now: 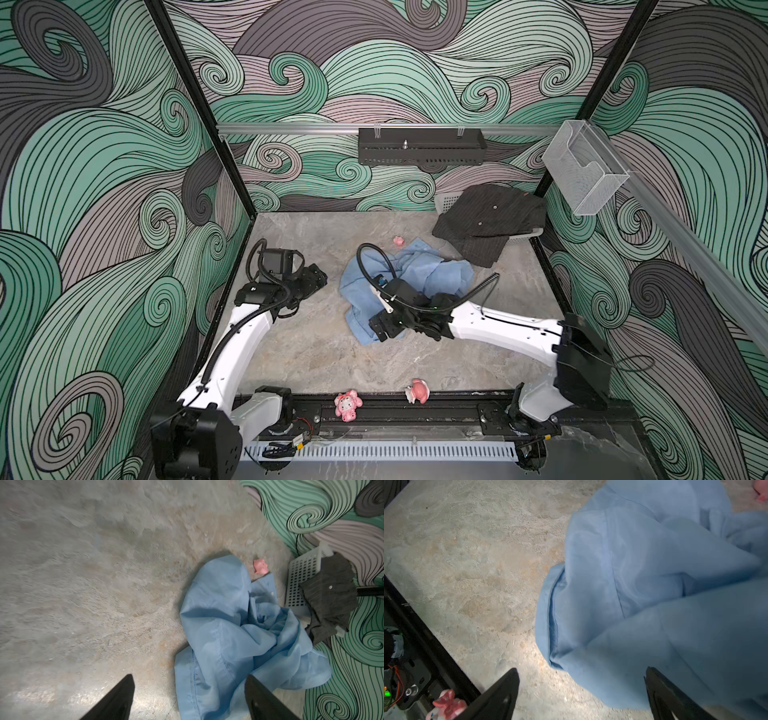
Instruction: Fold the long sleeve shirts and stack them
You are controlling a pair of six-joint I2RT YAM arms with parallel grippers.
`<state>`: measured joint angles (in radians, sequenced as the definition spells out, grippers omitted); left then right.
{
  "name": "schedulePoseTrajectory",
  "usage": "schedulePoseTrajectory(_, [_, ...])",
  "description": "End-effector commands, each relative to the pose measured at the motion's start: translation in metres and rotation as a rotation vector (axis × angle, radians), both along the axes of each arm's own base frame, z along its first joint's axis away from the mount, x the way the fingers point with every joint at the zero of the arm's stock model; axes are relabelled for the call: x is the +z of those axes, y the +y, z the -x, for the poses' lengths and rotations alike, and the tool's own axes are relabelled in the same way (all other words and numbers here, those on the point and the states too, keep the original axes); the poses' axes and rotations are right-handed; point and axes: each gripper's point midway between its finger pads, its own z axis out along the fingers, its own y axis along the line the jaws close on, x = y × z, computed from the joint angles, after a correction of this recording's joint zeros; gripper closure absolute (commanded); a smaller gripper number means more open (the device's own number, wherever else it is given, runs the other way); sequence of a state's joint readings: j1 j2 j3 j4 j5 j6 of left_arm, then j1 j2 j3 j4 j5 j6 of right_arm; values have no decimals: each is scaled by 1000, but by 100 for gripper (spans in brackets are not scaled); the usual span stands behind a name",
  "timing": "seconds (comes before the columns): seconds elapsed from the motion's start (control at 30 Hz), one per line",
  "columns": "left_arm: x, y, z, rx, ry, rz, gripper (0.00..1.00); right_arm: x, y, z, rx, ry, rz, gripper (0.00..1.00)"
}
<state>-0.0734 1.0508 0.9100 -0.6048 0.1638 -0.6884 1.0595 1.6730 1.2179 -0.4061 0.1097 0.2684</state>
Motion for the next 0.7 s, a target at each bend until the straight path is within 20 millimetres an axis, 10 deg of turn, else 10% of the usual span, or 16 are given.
schedulePoseTrajectory(0.0, [13,34,12,94,-25,-118,11,-13,24,-6,41,-39,93,3])
schedulePoseTrajectory(0.37, [28,54,34,143,-33,-163,9,-97,29,-46,-62,-29,484,5])
schedulePoseTrajectory(0.47, [32,53,36,116,-45,-179,9,-74,17,-52,-47,-68,493,30])
schedulePoseTrajectory(0.53, [36,41,32,46,-79,-152,9,-43,10,-52,-8,-88,457,91])
schedulePoseTrajectory(0.67, [49,-10,23,-214,-204,4,12,25,2,-31,175,-113,303,100])
